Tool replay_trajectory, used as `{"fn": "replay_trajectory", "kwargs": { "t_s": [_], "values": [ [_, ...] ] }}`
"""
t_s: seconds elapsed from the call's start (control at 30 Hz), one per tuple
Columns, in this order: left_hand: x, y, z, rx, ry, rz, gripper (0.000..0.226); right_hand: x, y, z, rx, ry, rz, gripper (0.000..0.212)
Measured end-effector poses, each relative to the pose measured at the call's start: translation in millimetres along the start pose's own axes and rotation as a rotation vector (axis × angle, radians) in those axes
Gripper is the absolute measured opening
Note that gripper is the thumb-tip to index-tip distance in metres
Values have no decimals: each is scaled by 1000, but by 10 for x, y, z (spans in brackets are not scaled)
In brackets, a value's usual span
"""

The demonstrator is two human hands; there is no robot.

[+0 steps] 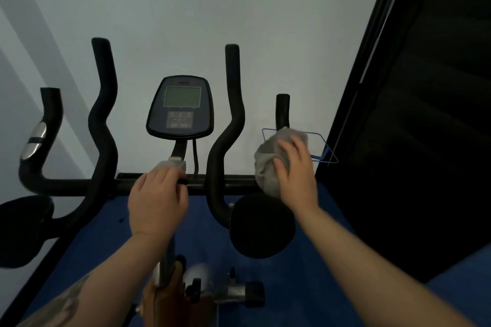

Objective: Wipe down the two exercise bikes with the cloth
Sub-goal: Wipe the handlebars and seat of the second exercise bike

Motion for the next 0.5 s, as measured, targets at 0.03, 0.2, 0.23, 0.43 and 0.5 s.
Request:
{"fn": "replay_trajectory", "kwargs": {
  "t_s": [0.03, 0.2, 0.23, 0.43, 0.5],
  "values": [
    [0, 0, 5, 0, -4, 1, 17, -60, 101, 123, -165, -141, 38, 48],
    [-51, 2, -26, 2, -31, -23, 20, -56, -234, 275, -401, -220, 101, 32],
    [-64, 5, -33, 6, -35, -27, 20, -18, -384, 279, -420, -195, 89, 31],
    [-66, 4, -27, 10, -21, -43, 21, -65, -371, 308, -450, -165, 70, 32],
    [-52, 13, -25, 11, -27, -39, 21, -109, -155, 324, -422, -119, 51, 32]
  ]
}}
Point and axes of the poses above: each hand's wrist, its own y-axis away from the middle knuckle, its own x-axis out of the back of the hand, z = x × y, the point moved 9 cm from there along -y, towards the middle knuckle, and after that the axes turned 7 degrees about -y, right-handed, at the moved point
